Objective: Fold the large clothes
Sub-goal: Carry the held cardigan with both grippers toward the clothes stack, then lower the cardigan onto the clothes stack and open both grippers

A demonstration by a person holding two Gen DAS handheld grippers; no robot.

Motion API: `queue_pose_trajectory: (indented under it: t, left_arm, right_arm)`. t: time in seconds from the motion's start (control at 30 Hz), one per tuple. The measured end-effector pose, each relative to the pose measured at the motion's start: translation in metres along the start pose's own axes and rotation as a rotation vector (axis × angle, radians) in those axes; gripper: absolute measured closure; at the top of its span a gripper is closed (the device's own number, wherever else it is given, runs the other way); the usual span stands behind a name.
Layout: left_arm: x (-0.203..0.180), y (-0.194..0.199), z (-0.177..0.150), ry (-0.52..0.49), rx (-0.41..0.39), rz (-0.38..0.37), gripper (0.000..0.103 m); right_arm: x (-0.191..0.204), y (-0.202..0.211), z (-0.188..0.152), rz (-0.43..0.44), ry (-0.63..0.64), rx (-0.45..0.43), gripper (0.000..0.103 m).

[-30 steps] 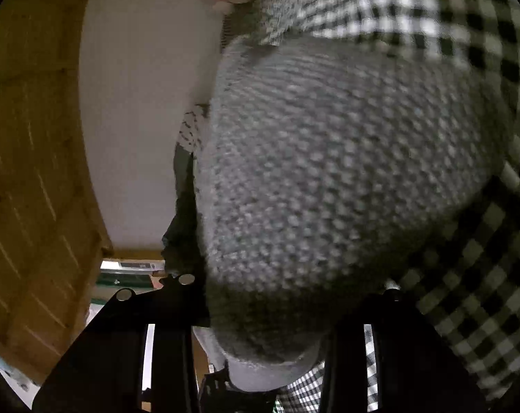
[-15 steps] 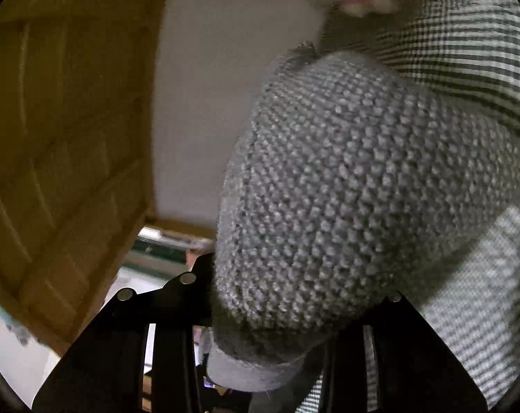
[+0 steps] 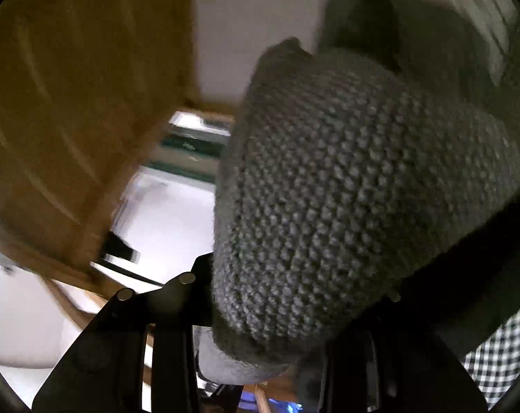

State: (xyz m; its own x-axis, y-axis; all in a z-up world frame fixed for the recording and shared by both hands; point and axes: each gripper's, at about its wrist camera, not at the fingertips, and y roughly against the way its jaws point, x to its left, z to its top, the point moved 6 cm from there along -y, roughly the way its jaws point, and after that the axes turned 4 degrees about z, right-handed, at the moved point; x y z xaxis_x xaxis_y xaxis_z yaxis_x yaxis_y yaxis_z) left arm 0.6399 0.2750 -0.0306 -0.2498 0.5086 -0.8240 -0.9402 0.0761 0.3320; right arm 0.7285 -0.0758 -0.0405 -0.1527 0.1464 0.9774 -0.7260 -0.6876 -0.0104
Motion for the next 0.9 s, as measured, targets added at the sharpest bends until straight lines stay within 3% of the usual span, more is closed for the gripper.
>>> queue_pose_trajectory:
  t: [0.07,0.1,0.13,0.2,0.3,0.37,0.43,0.47,0.5,0.53,0.6,0.7,0.8,0.83,0.9]
  left_arm:
    - [0.080,-0.023,-0.011,0.112,0.036,0.153,0.062]
    - [0.126,-0.030,-0.019,0.221,0.048,0.139,0.062]
    - [0.136,-0.029,-0.020,0.224,0.035,0.086,0.062]
    - [0.131,-0.029,-0.021,0.159,0.032,0.086,0.061]
    - [0.128,-0.045,-0.010,0.163,0.035,0.121,0.056]
    - [0.125,-0.028,-0.010,0.183,0.059,0.140,0.045]
    - [0.123,-0.030,0.006,0.211,0.133,0.102,0.027]
    - [0.120,-0.029,0.000,0.223,0.189,0.070,0.027]
    - [0.116,-0.021,-0.010,0.232,0.209,0.077,0.023]
    - [0.113,-0.012,-0.029,0.235,0.225,0.108,0.010]
    - [0.098,-0.003,-0.047,0.194,0.271,0.129,0.009]
    - [0.052,-0.006,-0.055,-0.043,0.279,0.117,0.009]
    - [-0.031,-0.013,-0.047,-0.494,0.165,0.088,0.006]
    - [-0.043,-0.020,-0.042,-0.575,0.133,0.101,0.006]
    - [-0.048,-0.041,-0.024,-0.684,0.058,0.249,0.006]
  right_arm:
    - [-0.066,-0.027,-0.035,-0.141,-0.059,0.092,0.070]
    - [-0.099,-0.034,-0.051,-0.184,-0.074,0.125,0.069]
    - [-0.111,-0.034,-0.058,-0.151,-0.048,0.134,0.068]
    - [-0.107,-0.031,-0.059,-0.127,-0.019,0.124,0.066]
    - [-0.096,-0.035,-0.056,-0.134,-0.031,0.178,0.060]
    - [-0.088,-0.037,-0.053,-0.168,0.030,0.235,0.047]
    - [-0.072,-0.027,-0.049,-0.206,0.138,0.264,0.012]
    - [-0.061,-0.014,-0.053,-0.220,0.193,0.252,0.010]
    - [-0.053,0.000,-0.053,-0.256,0.258,0.236,0.010]
    - [-0.049,0.012,-0.052,-0.321,0.328,0.213,0.004]
    - [-0.037,0.037,-0.039,-0.443,0.489,0.116,0.003]
    - [0.006,0.027,-0.040,-0.495,0.704,0.126,0.003]
    - [0.048,-0.011,-0.044,-0.530,0.903,0.137,0.003]
    - [0.049,-0.018,-0.030,-0.545,0.926,0.160,0.004]
    - [0.036,-0.055,-0.043,-0.596,0.922,0.266,0.004]
